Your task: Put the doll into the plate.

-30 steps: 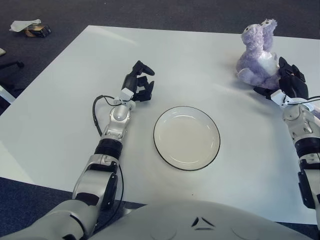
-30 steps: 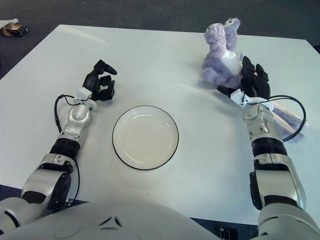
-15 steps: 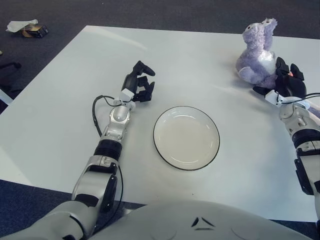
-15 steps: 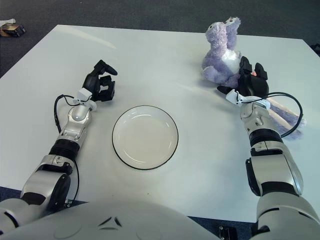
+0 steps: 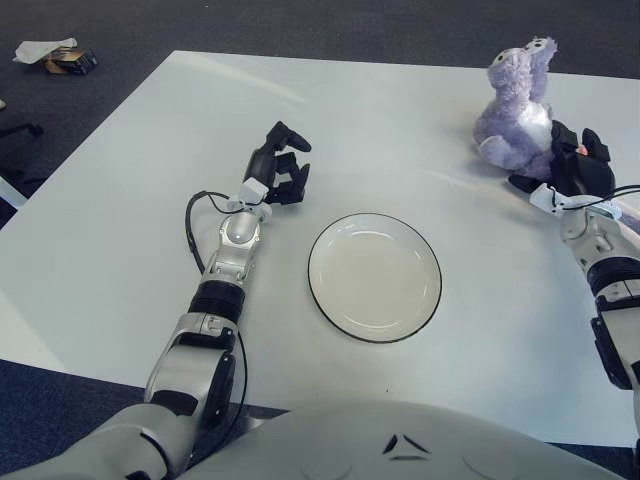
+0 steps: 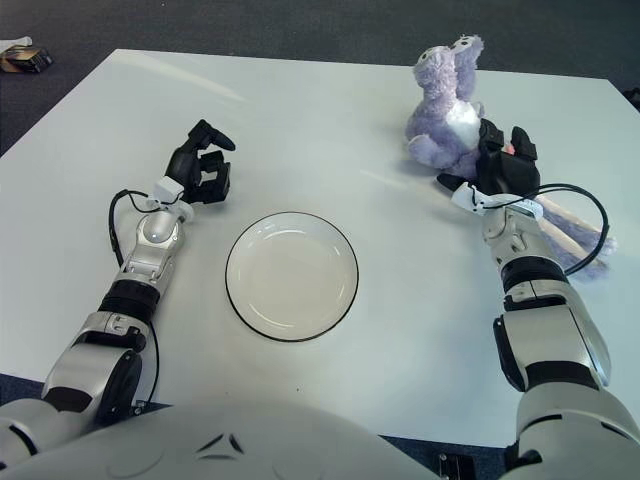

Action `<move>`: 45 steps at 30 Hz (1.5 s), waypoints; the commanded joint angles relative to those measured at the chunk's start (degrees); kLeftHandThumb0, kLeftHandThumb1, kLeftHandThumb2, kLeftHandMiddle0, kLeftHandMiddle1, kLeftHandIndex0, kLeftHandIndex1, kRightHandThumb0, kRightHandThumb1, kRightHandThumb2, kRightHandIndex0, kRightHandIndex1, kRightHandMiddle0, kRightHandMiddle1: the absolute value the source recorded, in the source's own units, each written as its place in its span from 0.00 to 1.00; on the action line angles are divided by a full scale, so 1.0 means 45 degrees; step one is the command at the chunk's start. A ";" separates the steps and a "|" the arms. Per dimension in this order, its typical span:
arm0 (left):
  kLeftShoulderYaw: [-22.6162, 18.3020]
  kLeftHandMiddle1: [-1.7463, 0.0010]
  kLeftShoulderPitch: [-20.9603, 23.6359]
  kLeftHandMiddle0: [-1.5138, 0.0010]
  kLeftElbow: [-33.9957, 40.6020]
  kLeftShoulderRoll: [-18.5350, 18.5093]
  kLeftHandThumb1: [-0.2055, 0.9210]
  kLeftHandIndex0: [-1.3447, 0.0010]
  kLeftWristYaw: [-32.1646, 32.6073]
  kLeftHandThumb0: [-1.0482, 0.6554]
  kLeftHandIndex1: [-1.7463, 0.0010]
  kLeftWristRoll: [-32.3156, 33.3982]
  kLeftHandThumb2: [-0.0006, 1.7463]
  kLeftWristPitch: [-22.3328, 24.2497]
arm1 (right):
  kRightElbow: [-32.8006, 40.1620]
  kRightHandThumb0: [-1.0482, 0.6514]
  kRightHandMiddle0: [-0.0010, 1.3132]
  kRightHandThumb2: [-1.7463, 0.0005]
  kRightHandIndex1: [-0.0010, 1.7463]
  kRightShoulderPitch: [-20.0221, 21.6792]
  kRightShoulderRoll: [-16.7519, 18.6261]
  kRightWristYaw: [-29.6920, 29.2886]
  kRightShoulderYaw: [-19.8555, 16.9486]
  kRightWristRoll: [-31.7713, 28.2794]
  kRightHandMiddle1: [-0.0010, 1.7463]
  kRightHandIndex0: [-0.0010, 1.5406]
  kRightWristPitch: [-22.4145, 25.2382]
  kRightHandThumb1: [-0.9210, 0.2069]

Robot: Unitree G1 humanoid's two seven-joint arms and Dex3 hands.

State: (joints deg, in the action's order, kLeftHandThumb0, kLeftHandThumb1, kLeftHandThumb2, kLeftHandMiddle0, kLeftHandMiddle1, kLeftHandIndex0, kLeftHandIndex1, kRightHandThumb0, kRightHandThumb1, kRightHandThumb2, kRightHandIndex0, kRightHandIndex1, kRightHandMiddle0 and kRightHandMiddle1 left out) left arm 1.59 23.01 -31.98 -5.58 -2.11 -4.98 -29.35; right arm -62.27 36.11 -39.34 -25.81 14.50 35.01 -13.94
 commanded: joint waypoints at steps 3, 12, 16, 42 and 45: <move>0.0032 0.00 -0.0903 0.37 -0.0527 0.0097 0.71 0.71 -0.0034 0.38 0.00 0.0007 0.55 0.0183 | -0.0227 0.02 0.00 0.77 0.01 -0.0401 -0.0134 0.0516 0.0552 0.0374 0.33 0.02 0.0657 0.00; -0.0004 0.00 -0.0905 0.37 -0.0531 0.0073 0.71 0.71 -0.0205 0.38 0.00 0.0096 0.55 0.0140 | -0.0963 0.30 0.04 0.55 0.60 -0.0392 0.0212 -0.1161 0.0956 0.0727 0.69 0.01 0.1292 0.39; -0.0044 0.00 -0.0885 0.37 -0.0607 0.0087 0.73 0.71 -0.0228 0.38 0.00 0.0133 0.54 0.0015 | -0.1439 0.54 0.10 0.33 0.89 -0.0216 0.0367 -0.1480 0.1006 0.0636 0.85 0.00 0.1464 0.58; -0.0070 0.00 -0.0897 0.38 -0.0575 0.0119 0.75 0.73 -0.0218 0.39 0.00 0.0120 0.52 0.0096 | -0.0879 0.88 0.67 0.29 1.00 -0.0266 0.0535 -0.0701 0.0363 -0.0370 1.00 0.36 0.1563 0.49; -0.0079 0.00 -0.0861 0.38 -0.0637 0.0103 0.75 0.73 -0.0211 0.39 0.00 0.0111 0.52 0.0066 | -0.0837 0.88 0.67 0.29 1.00 -0.0292 0.0546 -0.0807 0.0285 -0.0461 1.00 0.36 0.1306 0.49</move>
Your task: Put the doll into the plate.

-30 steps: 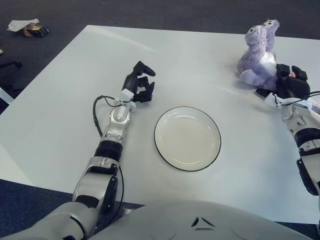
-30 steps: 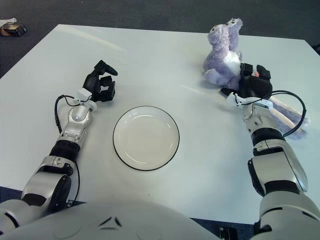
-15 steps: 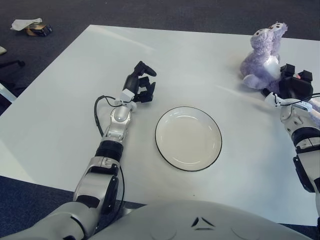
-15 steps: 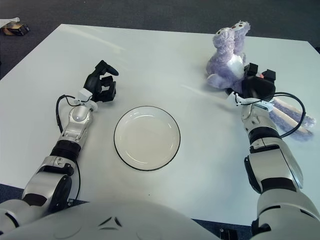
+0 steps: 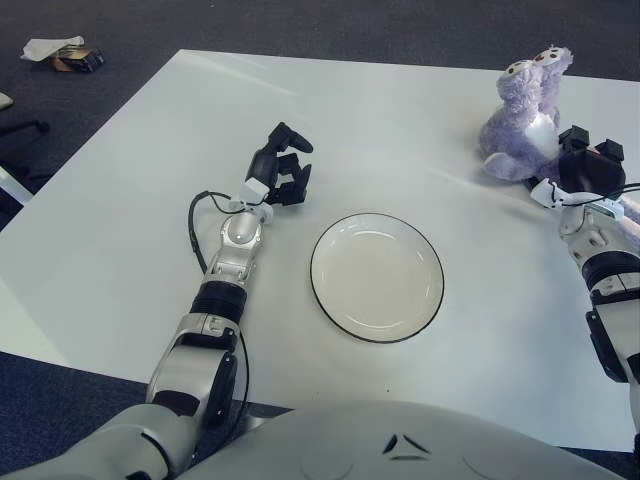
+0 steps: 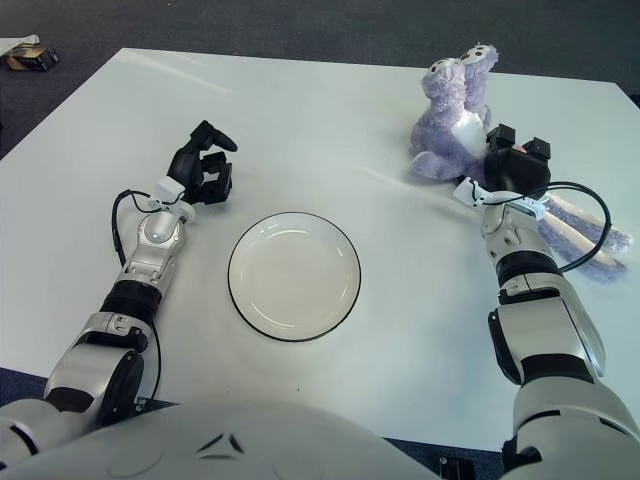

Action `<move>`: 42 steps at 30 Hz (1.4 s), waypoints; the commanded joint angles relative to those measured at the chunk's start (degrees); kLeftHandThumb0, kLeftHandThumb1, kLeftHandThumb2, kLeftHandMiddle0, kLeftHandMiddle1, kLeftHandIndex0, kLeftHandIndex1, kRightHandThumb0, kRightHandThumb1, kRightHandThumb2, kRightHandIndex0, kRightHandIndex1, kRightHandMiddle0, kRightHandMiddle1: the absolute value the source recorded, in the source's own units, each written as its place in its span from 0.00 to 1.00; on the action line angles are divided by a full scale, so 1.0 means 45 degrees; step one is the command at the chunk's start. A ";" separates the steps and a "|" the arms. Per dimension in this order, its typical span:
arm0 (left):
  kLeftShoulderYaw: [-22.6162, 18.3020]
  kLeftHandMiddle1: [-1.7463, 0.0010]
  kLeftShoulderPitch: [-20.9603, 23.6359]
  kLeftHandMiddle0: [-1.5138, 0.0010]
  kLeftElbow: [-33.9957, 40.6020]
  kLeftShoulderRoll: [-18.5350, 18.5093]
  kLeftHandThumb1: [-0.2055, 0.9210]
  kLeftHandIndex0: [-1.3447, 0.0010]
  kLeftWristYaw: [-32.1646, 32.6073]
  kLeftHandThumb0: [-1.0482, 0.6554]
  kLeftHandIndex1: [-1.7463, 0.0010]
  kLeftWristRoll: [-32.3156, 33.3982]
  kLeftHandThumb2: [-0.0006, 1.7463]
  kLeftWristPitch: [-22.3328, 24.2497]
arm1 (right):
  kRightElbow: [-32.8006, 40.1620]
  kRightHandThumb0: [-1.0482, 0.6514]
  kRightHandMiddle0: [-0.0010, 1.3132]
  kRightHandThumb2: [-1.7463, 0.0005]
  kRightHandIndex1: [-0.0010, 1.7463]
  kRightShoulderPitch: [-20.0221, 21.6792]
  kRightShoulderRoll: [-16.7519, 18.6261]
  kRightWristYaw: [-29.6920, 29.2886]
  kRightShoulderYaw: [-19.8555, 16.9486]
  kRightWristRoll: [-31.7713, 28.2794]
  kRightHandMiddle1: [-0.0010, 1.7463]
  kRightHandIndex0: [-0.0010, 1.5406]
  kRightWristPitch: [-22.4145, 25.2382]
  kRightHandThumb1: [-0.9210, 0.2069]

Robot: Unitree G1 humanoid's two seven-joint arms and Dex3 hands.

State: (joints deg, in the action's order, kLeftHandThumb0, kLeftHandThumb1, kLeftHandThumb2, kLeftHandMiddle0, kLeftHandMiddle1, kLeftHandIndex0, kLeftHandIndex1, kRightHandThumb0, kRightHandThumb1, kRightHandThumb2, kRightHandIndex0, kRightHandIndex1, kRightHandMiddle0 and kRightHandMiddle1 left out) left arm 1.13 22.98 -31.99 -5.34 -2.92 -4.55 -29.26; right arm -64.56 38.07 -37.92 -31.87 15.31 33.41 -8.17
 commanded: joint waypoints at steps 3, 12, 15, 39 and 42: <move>0.0021 0.00 -0.0834 0.38 -0.0679 0.0037 0.75 0.73 -0.0030 0.39 0.00 0.0000 0.52 0.0020 | -0.0239 0.89 0.66 0.26 1.00 -0.0736 0.0231 0.0497 0.0057 -0.0197 1.00 0.38 -0.0188 0.52; 0.0019 0.00 -0.0751 0.38 -0.0886 0.0037 0.74 0.72 0.0025 0.38 0.00 -0.0048 0.52 -0.0112 | 0.1011 0.91 0.68 0.19 1.00 -0.0748 0.0208 0.0427 -0.0039 -0.0312 1.00 0.44 -0.0983 0.61; 0.0025 0.00 -0.0724 0.37 -0.0947 0.0046 0.74 0.72 0.0021 0.38 0.00 -0.0057 0.53 -0.0133 | 0.1823 0.91 0.69 0.18 1.00 -0.0837 0.0208 0.0629 -0.0108 -0.0327 1.00 0.44 -0.0930 0.62; -0.0039 0.00 -0.0647 0.38 -0.1096 0.0163 0.75 0.72 0.0079 0.39 0.00 0.0006 0.52 -0.0195 | 0.4131 0.90 0.65 0.20 1.00 -0.0683 -0.0449 0.1929 -0.0893 -0.0453 1.00 0.43 -0.2433 0.59; -0.0040 0.00 -0.0655 0.38 -0.1065 0.0163 0.74 0.72 0.0090 0.39 0.00 -0.0013 0.52 -0.0130 | 0.4317 0.90 0.65 0.21 1.00 -0.0636 -0.0493 0.2234 -0.1090 -0.0606 1.00 0.42 -0.2469 0.59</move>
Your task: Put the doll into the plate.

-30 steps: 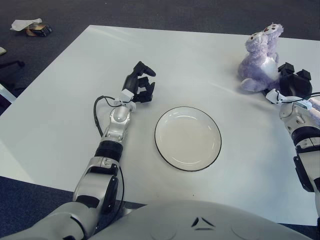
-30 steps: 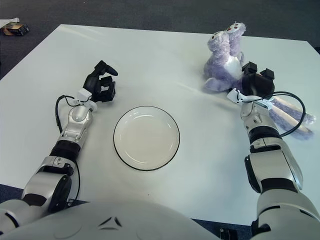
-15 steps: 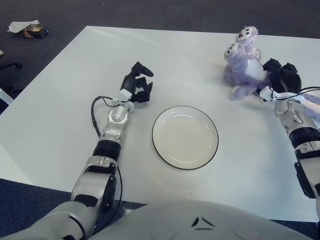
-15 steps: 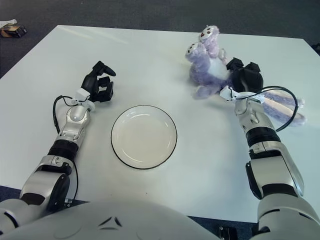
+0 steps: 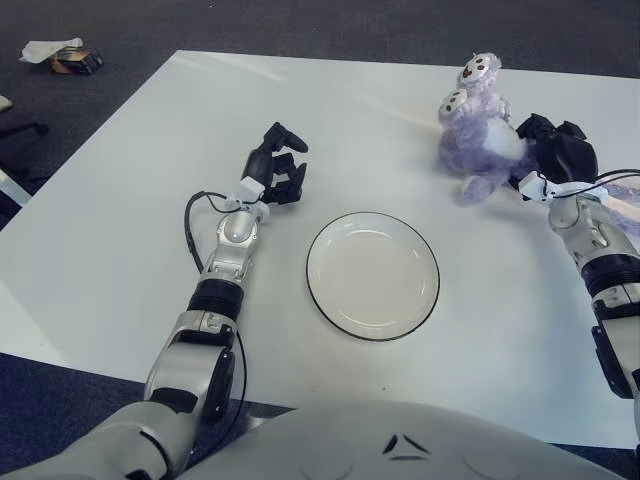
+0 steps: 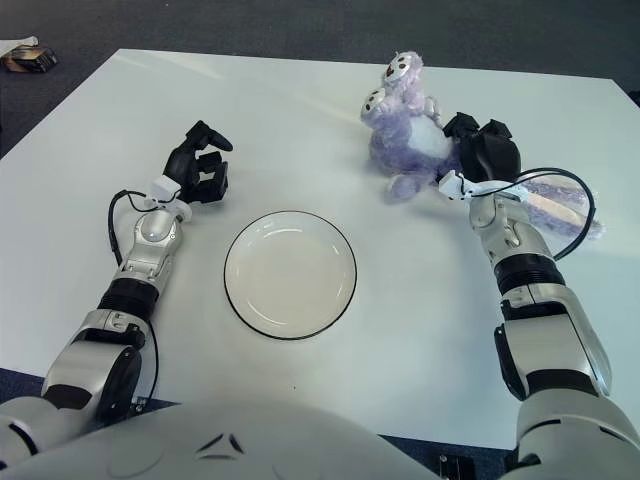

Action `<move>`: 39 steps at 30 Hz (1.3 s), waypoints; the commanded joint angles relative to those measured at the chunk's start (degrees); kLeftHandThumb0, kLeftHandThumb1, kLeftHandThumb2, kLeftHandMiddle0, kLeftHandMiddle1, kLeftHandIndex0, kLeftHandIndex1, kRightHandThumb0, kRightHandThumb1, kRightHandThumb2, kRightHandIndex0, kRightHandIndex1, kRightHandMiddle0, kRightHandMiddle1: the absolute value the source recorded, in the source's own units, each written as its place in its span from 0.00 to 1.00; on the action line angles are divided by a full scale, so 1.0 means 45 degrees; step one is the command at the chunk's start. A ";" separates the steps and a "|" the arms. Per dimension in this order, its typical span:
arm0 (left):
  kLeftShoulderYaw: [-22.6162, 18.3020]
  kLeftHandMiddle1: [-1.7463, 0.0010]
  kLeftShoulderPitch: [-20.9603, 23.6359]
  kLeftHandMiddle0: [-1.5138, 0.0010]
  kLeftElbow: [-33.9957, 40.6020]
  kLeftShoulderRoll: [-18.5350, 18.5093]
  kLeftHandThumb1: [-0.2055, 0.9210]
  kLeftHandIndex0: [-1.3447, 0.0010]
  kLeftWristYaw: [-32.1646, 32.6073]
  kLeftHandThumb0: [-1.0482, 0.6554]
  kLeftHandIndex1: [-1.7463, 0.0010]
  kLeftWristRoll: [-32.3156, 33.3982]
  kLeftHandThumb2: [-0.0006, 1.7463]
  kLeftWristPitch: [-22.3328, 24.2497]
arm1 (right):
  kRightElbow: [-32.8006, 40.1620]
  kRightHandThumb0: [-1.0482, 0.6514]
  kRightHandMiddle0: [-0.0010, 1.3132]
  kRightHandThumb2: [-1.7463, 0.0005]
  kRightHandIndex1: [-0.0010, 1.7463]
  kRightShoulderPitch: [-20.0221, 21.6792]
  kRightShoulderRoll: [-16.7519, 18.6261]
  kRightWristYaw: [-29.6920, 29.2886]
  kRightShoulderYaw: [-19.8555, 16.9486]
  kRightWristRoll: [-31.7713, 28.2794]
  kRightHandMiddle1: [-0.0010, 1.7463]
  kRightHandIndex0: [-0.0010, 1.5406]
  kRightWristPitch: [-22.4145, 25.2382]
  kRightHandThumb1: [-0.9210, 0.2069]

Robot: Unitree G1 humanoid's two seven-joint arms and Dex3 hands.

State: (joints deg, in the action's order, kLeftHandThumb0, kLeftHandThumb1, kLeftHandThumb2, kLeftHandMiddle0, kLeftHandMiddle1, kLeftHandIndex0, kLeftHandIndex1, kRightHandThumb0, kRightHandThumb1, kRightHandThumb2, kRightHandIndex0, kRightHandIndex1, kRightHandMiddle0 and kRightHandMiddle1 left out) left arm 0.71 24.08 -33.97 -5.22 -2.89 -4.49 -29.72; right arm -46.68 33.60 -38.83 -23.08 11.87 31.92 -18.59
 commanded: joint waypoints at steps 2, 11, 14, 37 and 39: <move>0.0052 0.00 -0.0902 0.38 -0.0606 0.0139 0.74 0.72 0.0086 0.38 0.00 -0.0029 0.53 0.0028 | 0.0428 0.91 0.68 0.19 1.00 0.0399 -0.0307 0.0553 -0.0498 -0.0429 1.00 0.43 -0.0184 0.61; 0.0052 0.00 -0.0871 0.38 -0.0621 0.0139 0.73 0.72 0.0076 0.38 0.00 -0.0036 0.54 0.0108 | 0.0692 0.92 0.75 0.16 1.00 0.0762 -0.0039 0.1491 -0.1322 -0.1290 1.00 0.46 0.0055 0.65; 0.0055 0.00 -0.0882 0.37 -0.0604 0.0135 0.73 0.71 0.0069 0.38 0.00 -0.0039 0.54 0.0120 | 0.0712 0.92 0.76 0.15 1.00 0.0926 0.0100 0.1871 -0.1564 -0.1673 1.00 0.47 0.0081 0.66; 0.0235 0.00 -0.0925 0.36 -0.0602 0.0024 0.72 0.71 0.0321 0.38 0.00 -0.0393 0.54 -0.0094 | 0.1896 0.93 0.76 0.15 1.00 0.1737 0.1116 0.4644 -0.3634 -0.4808 1.00 0.47 0.1806 0.67; 0.0255 0.00 -0.0933 0.36 -0.0584 0.0028 0.72 0.71 0.0331 0.38 0.00 -0.0402 0.54 -0.0071 | 0.1916 0.92 0.75 0.15 1.00 0.1783 0.1090 0.4673 -0.3643 -0.4774 1.00 0.47 0.1796 0.66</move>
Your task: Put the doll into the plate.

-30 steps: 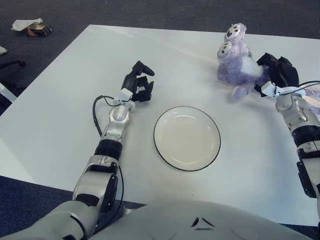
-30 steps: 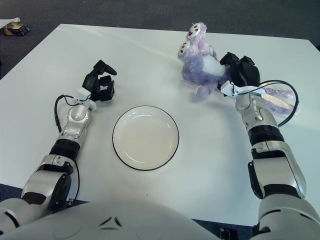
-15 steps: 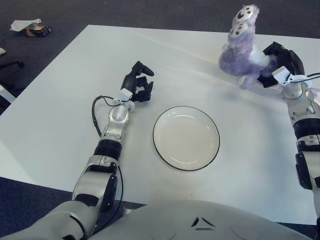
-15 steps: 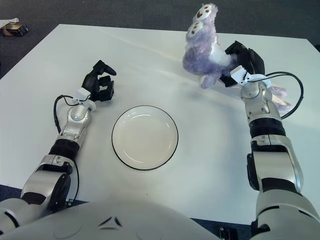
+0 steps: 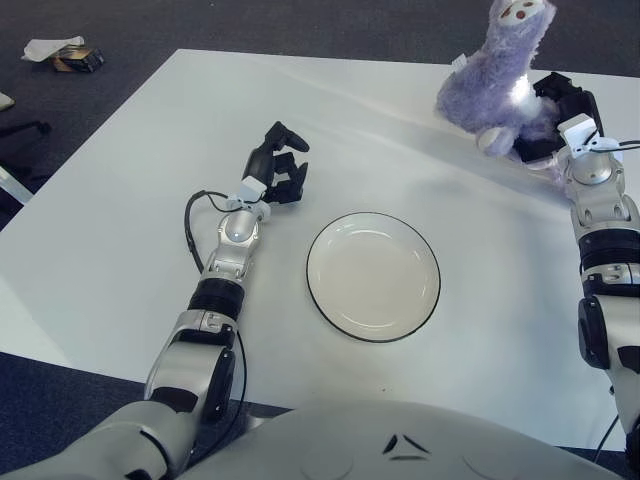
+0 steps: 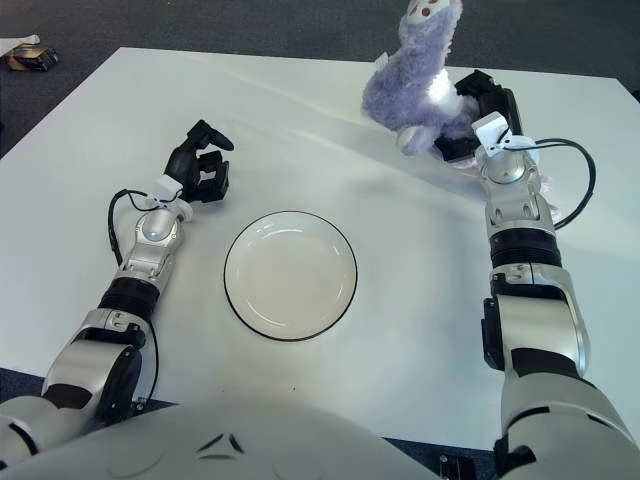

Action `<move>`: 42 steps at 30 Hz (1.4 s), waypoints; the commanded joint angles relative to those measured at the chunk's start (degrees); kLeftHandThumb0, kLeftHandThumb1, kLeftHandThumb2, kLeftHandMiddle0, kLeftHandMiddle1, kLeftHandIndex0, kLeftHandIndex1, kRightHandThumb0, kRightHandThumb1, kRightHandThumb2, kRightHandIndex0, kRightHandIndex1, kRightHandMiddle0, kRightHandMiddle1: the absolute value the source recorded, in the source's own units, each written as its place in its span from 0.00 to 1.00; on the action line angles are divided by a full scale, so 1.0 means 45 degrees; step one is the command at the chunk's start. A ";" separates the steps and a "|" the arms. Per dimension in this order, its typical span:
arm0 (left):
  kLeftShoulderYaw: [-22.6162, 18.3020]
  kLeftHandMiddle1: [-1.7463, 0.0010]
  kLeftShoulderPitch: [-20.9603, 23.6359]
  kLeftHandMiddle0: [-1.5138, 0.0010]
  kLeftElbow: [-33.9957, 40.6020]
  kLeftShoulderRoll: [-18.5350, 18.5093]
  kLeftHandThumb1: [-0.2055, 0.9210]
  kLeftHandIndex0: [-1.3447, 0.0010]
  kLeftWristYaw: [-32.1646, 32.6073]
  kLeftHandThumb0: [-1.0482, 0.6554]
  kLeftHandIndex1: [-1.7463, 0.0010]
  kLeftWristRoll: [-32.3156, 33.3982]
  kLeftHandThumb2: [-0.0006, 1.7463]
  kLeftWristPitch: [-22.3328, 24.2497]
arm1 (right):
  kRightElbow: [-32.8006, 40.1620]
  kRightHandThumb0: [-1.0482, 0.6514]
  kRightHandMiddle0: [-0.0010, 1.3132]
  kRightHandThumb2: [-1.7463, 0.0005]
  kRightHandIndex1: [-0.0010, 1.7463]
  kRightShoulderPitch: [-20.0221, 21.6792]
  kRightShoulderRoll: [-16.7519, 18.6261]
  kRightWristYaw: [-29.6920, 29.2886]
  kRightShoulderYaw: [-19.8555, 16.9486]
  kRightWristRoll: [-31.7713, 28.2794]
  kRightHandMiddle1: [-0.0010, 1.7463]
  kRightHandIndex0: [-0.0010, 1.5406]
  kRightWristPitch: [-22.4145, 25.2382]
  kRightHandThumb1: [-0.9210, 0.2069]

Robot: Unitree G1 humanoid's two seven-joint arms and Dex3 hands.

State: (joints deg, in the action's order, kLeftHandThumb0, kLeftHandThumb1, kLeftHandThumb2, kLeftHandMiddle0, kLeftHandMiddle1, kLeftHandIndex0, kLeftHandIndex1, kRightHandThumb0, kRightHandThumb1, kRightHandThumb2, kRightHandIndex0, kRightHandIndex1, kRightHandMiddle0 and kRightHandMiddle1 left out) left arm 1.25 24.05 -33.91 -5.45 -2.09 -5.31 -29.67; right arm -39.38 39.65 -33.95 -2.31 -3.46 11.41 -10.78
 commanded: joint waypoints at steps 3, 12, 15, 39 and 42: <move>0.0160 0.00 -0.0930 0.36 -0.0565 0.0061 0.72 0.71 0.0047 0.38 0.00 -0.0178 0.54 0.0054 | 0.0347 0.92 0.74 0.15 1.00 0.0506 -0.0016 0.0036 -0.0237 -0.0151 1.00 0.47 0.0026 0.66; 0.0072 0.00 -0.0935 0.37 -0.0565 0.0191 0.75 0.73 -0.0080 0.39 0.00 0.0121 0.52 0.0097 | 0.0439 0.92 0.73 0.16 1.00 0.0487 -0.0080 0.0171 -0.0228 -0.0079 1.00 0.46 -0.0088 0.65; 0.0078 0.00 -0.0927 0.37 -0.0594 0.0213 0.75 0.73 0.0010 0.39 0.00 0.0082 0.52 -0.0026 | 0.0452 0.92 0.72 0.16 1.00 0.0497 -0.0053 0.0069 -0.0181 0.0047 1.00 0.46 -0.0047 0.65; 0.0120 0.00 -0.0875 0.38 -0.0754 0.0117 0.73 0.71 0.0250 0.38 0.00 -0.0181 0.54 -0.0247 | 0.4606 0.92 0.72 0.16 1.00 -0.1295 0.0263 0.0500 0.0400 0.0953 1.00 0.46 0.0629 0.65; 0.0116 0.00 -0.0842 0.39 -0.0819 0.0104 0.73 0.72 0.0238 0.38 0.00 -0.0155 0.53 -0.0272 | 0.5715 0.92 0.72 0.16 1.00 -0.1782 0.0249 0.0431 0.0581 0.1482 1.00 0.46 0.0518 0.65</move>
State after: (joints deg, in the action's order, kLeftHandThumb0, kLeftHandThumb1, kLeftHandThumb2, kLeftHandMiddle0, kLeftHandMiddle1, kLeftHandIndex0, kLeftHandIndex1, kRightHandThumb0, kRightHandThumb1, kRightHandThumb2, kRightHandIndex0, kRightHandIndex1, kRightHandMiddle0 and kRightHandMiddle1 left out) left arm 1.29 24.17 -34.26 -5.34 -1.42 -5.25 -30.34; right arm -18.29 33.48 -32.76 -0.09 -1.61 16.00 -7.82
